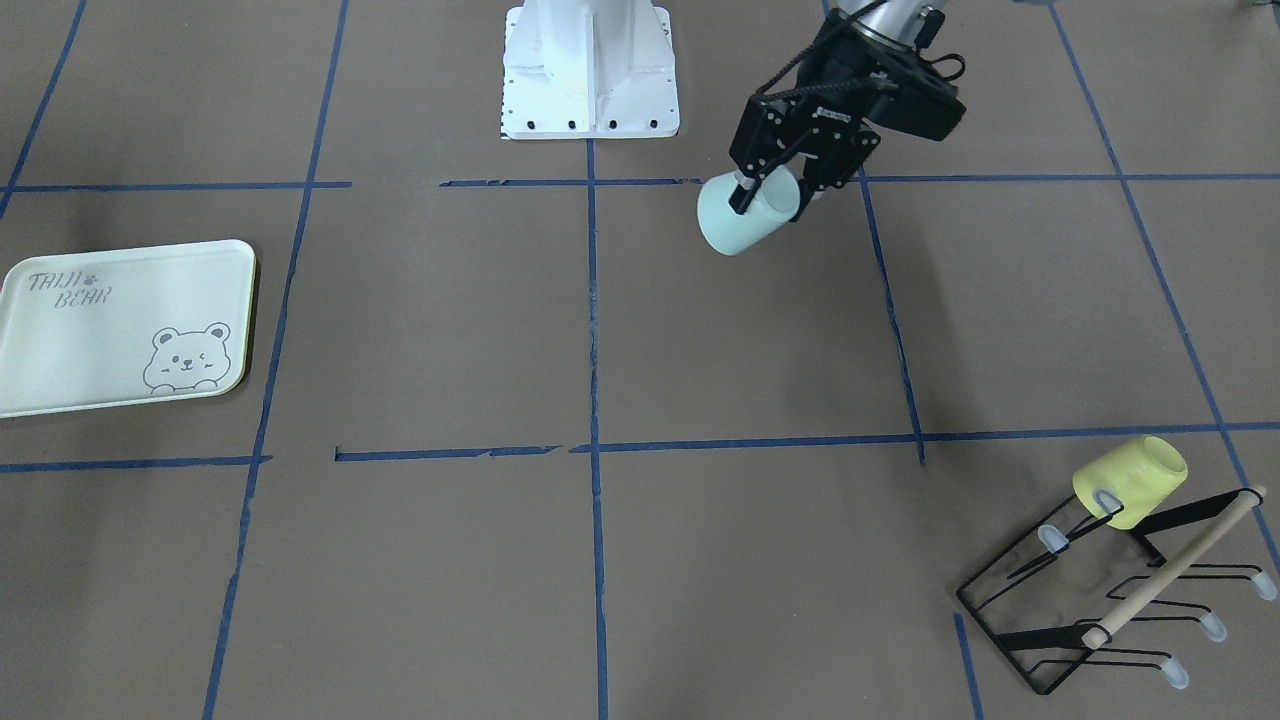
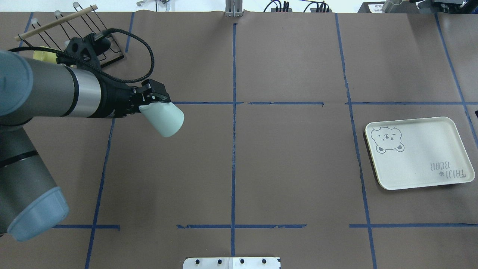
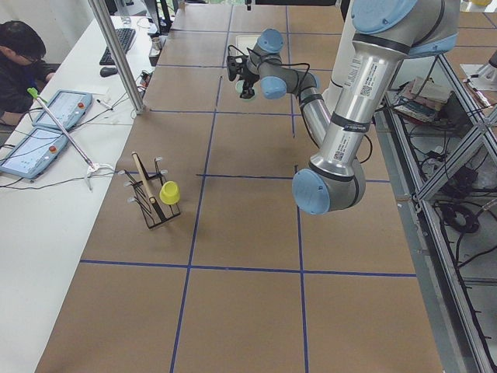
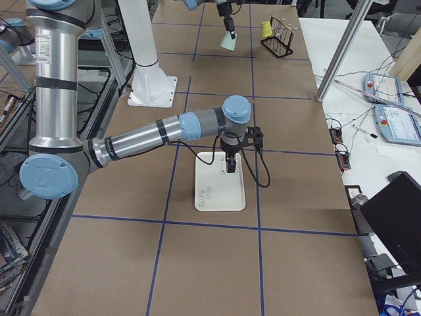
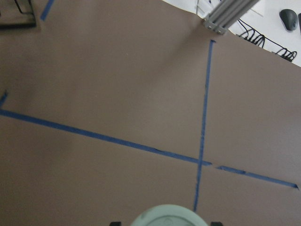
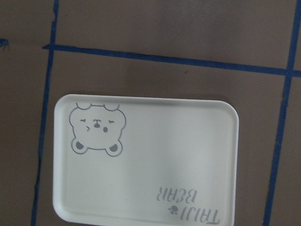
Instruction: Left arm grabs green cup and hands to right arm on tray
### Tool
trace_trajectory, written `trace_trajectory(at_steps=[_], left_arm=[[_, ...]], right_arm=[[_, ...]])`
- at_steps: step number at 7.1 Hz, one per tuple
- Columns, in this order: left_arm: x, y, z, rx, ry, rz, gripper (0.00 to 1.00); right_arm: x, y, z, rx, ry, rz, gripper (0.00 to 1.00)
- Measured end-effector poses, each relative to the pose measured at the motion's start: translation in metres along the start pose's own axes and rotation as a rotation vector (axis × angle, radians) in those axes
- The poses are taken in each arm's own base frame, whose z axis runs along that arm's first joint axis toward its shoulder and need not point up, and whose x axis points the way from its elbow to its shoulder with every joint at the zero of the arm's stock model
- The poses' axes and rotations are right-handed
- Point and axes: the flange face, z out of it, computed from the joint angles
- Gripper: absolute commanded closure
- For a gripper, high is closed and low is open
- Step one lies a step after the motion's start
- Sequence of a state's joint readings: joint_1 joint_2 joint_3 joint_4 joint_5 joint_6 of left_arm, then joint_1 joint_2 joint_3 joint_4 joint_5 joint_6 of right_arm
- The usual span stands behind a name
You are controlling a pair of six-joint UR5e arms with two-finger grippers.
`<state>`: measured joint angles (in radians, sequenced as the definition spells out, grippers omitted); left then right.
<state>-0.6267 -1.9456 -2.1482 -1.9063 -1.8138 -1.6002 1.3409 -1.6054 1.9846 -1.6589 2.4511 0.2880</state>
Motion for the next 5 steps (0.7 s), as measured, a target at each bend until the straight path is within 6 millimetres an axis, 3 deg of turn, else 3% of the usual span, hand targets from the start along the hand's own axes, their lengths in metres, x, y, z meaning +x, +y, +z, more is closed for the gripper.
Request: trace_trajectory(at_steps=[2,5], left_arm=[[0.014,0.037,0.002,-0.036,0.126,-0.104,0.6],[0.023,0.053,0.005,-0.072,0.272,-0.254,0.61]], right_arm=[[-0.061,-0.015,-0.005,0.092,-0.122,0.073,0.0],[-0.144,0.002,0.019,0.205,-0.334,0.173,0.0]])
